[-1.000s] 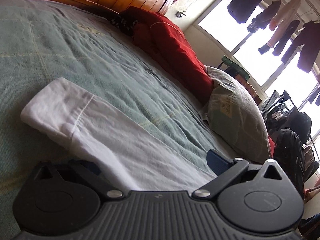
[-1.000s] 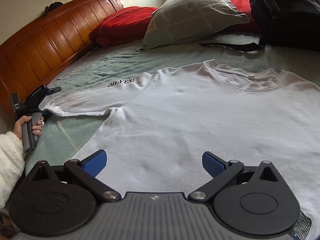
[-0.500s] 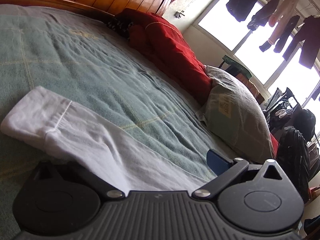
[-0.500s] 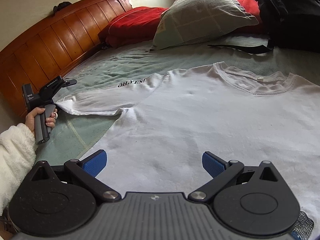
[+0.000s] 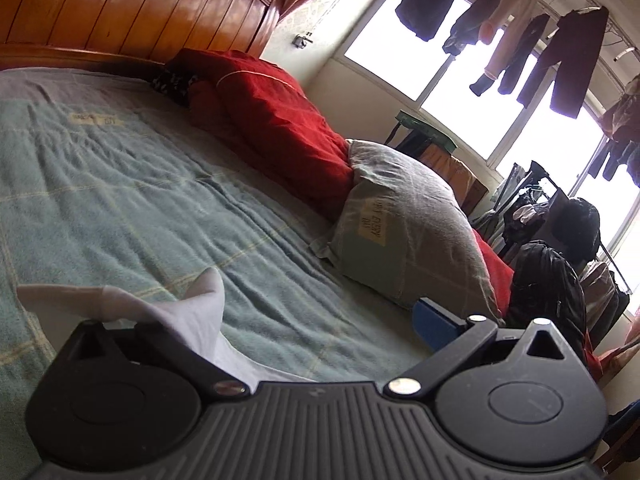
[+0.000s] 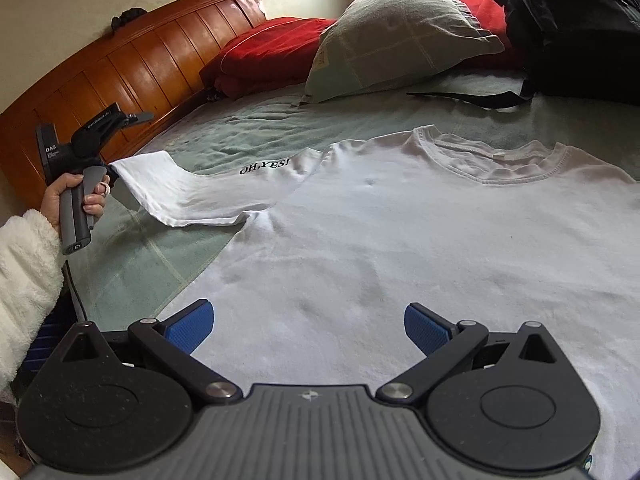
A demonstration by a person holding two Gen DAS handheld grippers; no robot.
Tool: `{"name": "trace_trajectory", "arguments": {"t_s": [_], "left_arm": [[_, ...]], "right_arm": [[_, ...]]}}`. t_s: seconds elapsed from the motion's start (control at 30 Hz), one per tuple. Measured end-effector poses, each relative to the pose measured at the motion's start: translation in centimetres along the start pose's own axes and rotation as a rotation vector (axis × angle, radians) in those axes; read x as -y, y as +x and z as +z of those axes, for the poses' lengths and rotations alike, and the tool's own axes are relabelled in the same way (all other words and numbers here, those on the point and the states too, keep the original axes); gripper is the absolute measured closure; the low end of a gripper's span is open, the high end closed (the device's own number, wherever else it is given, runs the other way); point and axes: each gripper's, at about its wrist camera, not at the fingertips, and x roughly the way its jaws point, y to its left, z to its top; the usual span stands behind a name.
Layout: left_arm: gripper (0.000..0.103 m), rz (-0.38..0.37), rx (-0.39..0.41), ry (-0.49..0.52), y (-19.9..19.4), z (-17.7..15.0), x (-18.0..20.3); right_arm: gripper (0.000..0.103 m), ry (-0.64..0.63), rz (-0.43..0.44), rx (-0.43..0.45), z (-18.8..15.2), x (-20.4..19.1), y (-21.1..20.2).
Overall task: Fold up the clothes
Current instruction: 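Lower the left gripper onto the end of the folded white strip and close, then lift the white strip with the left gripper and carry it across the shirt body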
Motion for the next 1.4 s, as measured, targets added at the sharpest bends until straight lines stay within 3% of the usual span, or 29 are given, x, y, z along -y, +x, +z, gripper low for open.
{"name": "trace_trajectory", "arguments": {"t_s": [0.6,0.77,1.17,1.4], "left_arm": [[0.001,-0.076,-0.095,0.157,1.1,-1.0,13.6],[0.001,-0.087,-0.111,0.192,1.1,-1.9,16.5],[0.001,-0.048,-0.115,0.246,0.7,-3.4,22.7],[0.001,-0.004,-0.11,0.281,0.6,-5.0,25.8]], "right_arm": [[0.0,-0.016,-0.02,-0.057,-1.8,2.5,-3.4],[0.0,-0.103,-0.027,-0.111,-1.7,3.2,-3.5],[0.0,-0.303,0.007,-0.211,-2.0,4.6,-3.5],[0.0,-0.334,0.09,-0.209,-1.5,5.8,-2.8]]}}
